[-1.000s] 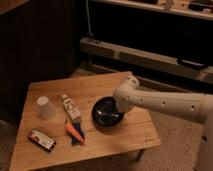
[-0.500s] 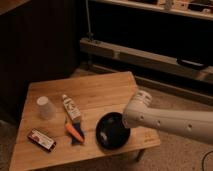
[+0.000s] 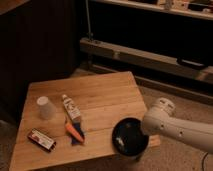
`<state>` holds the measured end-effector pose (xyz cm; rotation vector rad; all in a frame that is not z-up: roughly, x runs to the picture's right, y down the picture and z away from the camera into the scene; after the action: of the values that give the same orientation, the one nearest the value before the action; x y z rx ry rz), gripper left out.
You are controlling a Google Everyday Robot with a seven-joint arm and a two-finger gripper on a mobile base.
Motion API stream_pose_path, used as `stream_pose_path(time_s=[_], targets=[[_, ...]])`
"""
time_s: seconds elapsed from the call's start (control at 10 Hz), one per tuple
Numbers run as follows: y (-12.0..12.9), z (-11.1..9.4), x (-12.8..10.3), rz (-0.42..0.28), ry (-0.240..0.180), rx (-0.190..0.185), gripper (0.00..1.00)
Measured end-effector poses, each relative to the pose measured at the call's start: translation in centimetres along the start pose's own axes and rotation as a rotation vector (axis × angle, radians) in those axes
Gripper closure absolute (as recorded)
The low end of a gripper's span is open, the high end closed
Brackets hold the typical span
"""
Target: Drag the ceramic bowl in a circle
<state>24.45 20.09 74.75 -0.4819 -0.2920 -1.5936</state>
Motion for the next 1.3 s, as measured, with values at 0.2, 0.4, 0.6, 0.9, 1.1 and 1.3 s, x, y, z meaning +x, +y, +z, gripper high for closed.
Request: stream_pose_path(time_s=[0.2, 0.4, 0.6, 0.9, 1.1, 1.3], targets=[[2.2, 1.5, 3.0, 0.109, 0.005, -0.018, 1.00], [3.6, 2.1, 6.0, 0.181, 0.016, -0.034, 1.00], [2.1, 2.8, 8.9, 0.202, 0.024, -0.031, 1.00], [-4.3, 3.0, 12.1, 0.152, 0.033, -0.007, 1.00], [-8.0, 2.6, 12.2, 0.093, 0.035, 0.019, 1.00], [-10.8, 1.0, 10.0, 0.020, 0.053, 0.050, 1.00]])
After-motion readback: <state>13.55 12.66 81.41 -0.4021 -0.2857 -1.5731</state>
